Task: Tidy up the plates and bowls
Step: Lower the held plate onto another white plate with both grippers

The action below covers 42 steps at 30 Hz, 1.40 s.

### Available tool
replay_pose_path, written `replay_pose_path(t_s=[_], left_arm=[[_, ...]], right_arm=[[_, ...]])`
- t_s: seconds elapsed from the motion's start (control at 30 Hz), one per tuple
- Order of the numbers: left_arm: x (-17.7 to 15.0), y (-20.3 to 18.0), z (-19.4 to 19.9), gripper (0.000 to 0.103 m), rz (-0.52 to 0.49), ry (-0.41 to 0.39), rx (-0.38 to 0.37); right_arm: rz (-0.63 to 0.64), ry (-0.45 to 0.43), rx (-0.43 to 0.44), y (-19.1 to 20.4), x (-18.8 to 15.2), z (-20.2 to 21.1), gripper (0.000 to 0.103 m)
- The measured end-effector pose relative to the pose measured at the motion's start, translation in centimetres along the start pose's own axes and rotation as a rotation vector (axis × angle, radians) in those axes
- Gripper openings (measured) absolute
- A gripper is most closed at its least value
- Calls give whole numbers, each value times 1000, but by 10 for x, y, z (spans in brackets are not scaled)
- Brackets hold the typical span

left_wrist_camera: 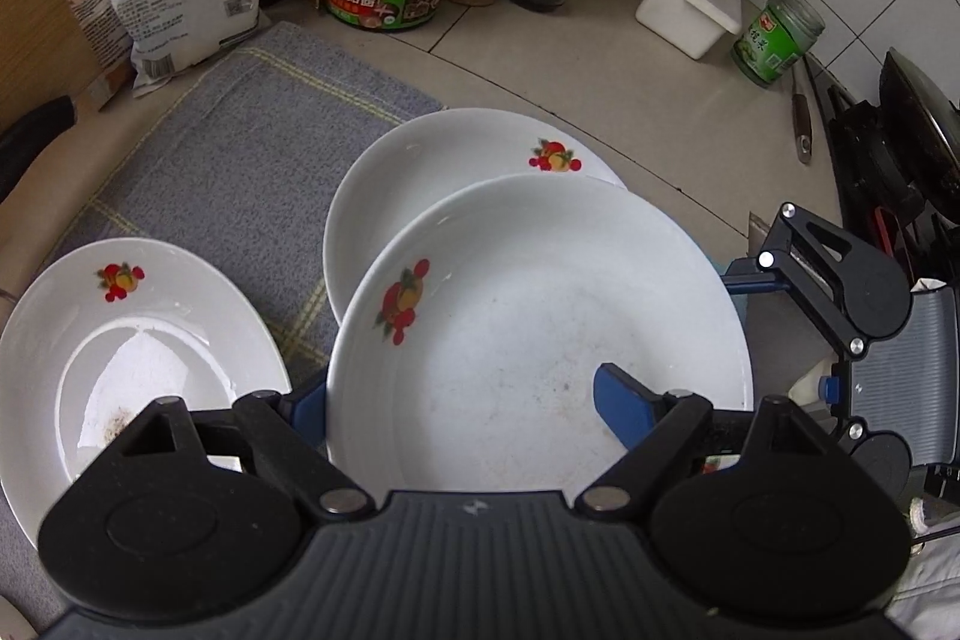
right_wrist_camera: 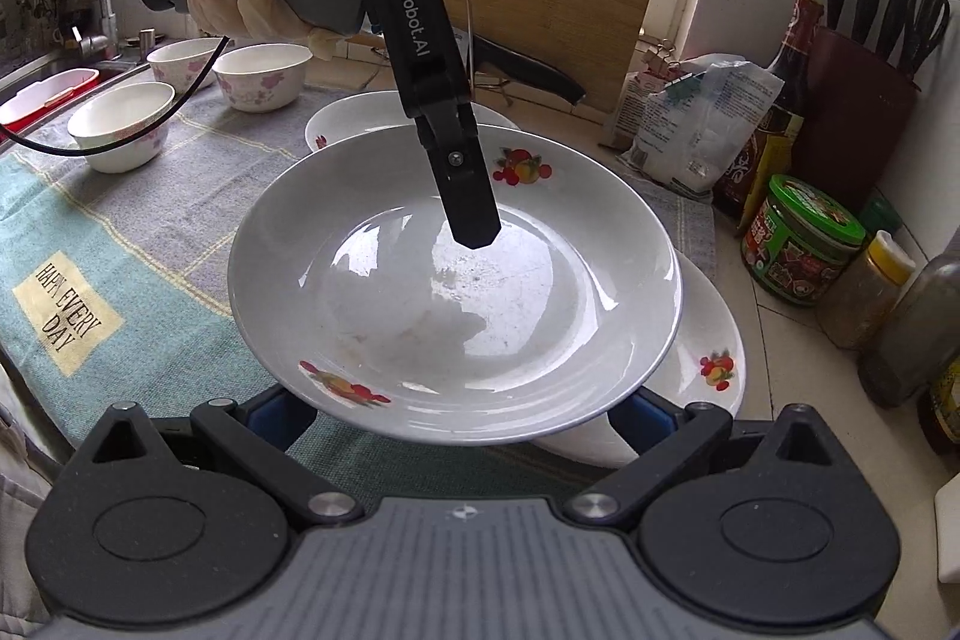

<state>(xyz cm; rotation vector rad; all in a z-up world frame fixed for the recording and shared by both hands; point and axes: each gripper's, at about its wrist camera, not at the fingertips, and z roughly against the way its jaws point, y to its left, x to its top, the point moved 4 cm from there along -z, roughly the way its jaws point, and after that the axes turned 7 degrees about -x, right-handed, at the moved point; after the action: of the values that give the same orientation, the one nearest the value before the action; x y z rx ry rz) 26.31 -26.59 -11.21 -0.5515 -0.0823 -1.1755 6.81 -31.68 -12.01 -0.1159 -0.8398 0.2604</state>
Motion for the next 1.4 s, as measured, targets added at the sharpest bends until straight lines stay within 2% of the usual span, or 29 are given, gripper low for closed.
replay_pose_path(t_s=[0.8, 1.4], left_arm=[[45, 4, -41, 87, -60, 47, -69], [59, 7, -68, 87, -87, 82, -60]], right_arm=[[-122, 57, -68, -33, -11, -13, 103], [-157, 119, -106, -41, -12, -21, 103]])
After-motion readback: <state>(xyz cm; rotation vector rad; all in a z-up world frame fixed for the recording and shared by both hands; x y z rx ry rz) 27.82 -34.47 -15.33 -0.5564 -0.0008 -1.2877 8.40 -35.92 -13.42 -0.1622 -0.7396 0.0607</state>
